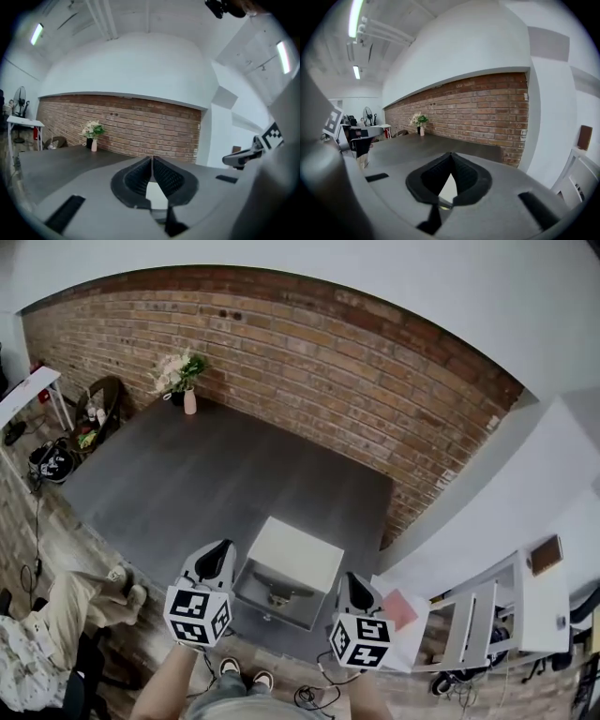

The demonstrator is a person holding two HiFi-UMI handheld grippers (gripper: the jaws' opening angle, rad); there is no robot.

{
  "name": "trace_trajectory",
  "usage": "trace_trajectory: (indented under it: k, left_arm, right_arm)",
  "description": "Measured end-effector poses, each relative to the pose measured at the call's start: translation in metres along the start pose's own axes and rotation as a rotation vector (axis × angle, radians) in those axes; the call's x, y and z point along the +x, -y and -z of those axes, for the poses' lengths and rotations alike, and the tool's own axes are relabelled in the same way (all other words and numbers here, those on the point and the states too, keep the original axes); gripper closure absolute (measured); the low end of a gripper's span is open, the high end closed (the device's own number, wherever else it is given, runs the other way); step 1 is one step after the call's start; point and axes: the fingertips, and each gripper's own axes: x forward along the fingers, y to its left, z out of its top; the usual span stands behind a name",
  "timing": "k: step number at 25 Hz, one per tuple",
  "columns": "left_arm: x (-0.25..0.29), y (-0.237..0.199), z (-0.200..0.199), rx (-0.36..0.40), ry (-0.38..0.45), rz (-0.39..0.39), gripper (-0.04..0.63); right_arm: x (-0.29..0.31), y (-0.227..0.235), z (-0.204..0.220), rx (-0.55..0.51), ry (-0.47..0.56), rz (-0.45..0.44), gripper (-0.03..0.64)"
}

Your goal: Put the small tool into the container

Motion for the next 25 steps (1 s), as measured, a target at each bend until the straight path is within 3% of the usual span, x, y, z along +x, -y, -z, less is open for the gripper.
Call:
trace_trajectory:
  k: [4,8,25]
  left_arm:
    - [-0.002,0.000,-0.014,0.013,0.034,-0.047,0.586]
    - [0.004,0.005,-0.020,-0.006,0.033,-0.037,0.588]
    - [0.009,0.011,-0.009,0.070,-0.003,0.008,0.588]
  right_arm:
    - [-0.012,0.004,-0.032,-0.053,0.091,0.027,0.614]
    - [-0.019,0.008,-0.049,-0.042,0.145,0.050,0.614]
    - [-0.028,0.014,-0.039,-0.014,0.122,0.106,0.615]
